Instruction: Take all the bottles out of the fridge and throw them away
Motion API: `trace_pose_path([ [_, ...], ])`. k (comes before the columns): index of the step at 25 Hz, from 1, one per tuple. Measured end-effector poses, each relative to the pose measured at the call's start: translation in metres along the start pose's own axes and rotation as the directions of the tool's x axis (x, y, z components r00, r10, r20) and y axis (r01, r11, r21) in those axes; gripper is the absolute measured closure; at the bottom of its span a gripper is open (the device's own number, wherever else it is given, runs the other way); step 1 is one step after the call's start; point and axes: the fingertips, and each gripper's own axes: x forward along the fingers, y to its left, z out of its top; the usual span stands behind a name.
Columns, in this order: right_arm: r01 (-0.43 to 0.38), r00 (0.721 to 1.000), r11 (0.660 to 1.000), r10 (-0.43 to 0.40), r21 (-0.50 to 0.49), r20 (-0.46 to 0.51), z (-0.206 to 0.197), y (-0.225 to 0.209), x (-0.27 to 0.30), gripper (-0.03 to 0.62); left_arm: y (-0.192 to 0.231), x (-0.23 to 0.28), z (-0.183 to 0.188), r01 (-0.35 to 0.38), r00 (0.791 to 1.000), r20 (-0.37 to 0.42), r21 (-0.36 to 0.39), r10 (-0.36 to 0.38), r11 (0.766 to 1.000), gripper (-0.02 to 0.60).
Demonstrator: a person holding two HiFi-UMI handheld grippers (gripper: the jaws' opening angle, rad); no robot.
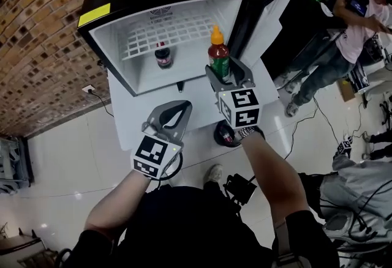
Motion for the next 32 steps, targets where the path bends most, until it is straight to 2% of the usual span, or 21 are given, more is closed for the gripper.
trace_pose_path([
  [8, 0.04, 0.998, 0.999, -0.038, 0.023, -0.052, -0.061, -0.022, -0.069, 0.327, -0.049, 0.035, -0.013, 0.114, 0.993, -0.038, 0.001, -0.114, 0.994, 0.578],
  [17, 0.06, 0.986, 0.996, -0.049, 0.064, -0.161, -0.163, -0.045, -0.136, 0.327, -0.11, 0.081, -0.046, 0.232, 0.965, -0.126, -0.013, -0.232, 0.973, 0.578],
  [23, 0.071, 0.967, 0.991, -0.039, 0.117, -0.25, -0.234, -0.05, -0.168, 0.327, -0.145, 0.112, -0.082, 0.295, 0.935, -0.193, -0.036, -0.296, 0.955, 0.578],
  [32, 0.121, 0.916, 0.973, -0.032, 0.198, -0.4, -0.353, -0.057, -0.196, 0.327, -0.19, 0.142, -0.144, 0.363, 0.881, -0.29, -0.091, -0.373, 0.927, 0.578],
])
